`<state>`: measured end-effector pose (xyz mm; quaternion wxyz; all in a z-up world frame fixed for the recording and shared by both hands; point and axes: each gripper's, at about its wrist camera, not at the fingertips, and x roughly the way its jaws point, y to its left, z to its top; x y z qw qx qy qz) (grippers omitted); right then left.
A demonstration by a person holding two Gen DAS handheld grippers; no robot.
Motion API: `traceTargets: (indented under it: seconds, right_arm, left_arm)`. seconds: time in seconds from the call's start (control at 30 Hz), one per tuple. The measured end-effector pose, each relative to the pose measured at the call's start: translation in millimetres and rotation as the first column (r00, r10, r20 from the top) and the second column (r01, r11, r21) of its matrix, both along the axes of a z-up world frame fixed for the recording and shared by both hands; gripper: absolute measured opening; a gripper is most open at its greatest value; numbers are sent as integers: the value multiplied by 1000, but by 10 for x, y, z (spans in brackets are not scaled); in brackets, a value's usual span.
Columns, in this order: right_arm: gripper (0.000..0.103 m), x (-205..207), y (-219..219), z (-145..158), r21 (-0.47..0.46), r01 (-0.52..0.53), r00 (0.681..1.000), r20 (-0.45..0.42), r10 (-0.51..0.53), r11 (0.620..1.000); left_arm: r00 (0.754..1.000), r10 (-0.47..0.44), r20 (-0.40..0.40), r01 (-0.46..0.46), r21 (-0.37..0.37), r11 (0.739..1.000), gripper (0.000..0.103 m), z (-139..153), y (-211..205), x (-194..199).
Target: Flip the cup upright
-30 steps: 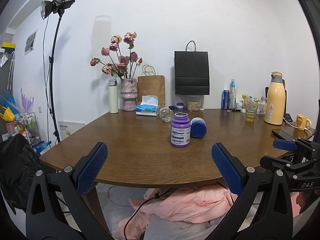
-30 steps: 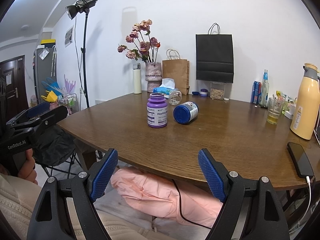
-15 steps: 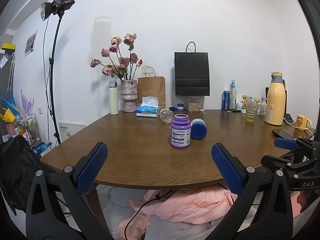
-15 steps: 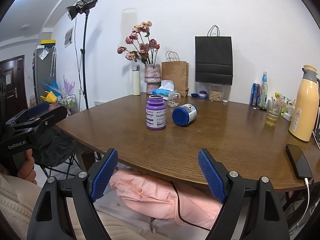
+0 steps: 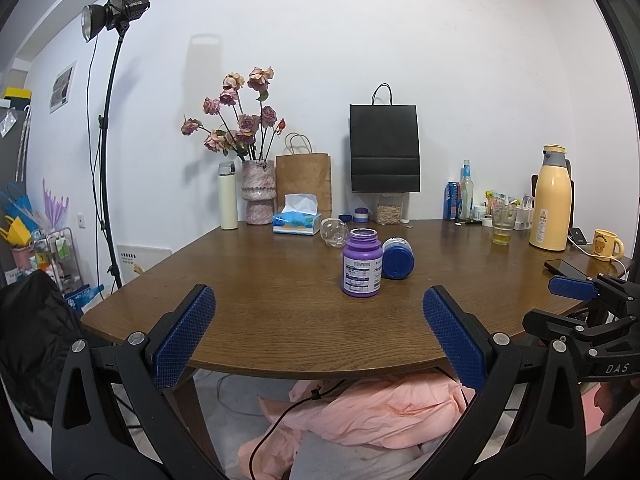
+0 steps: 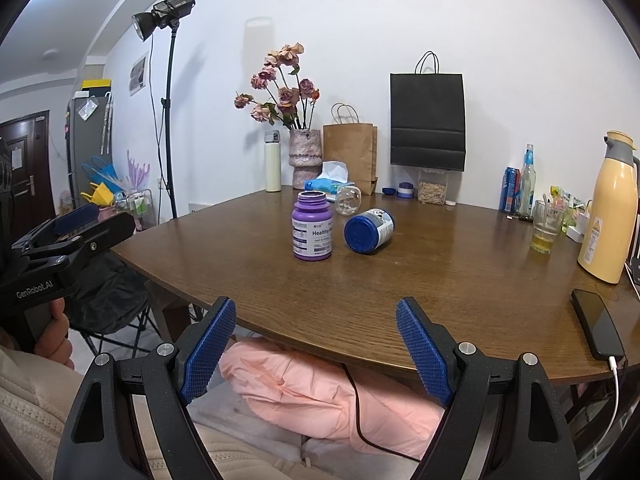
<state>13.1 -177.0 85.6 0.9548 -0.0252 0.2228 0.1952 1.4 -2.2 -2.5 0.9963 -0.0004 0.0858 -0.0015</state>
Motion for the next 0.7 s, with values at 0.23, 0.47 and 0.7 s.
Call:
traceTargets:
  seconds: [0.23, 0.47, 0.7]
  right_arm:
    - [87, -5, 2, -6, 0, 1, 1000, -1, -1, 1000]
    - [87, 41, -6, 22, 10, -2, 1000, 8, 2, 1000]
    - [87, 840, -94, 161, 67, 15, 999, -49, -12, 998]
  left_arm:
    - [1000, 0, 0, 0, 0, 1000, 103, 18, 12, 7]
    - [1000, -26, 8, 26, 17, 1000, 103, 34, 0, 85]
    - [993, -98, -61, 96, -35, 995, 103, 294, 45, 878]
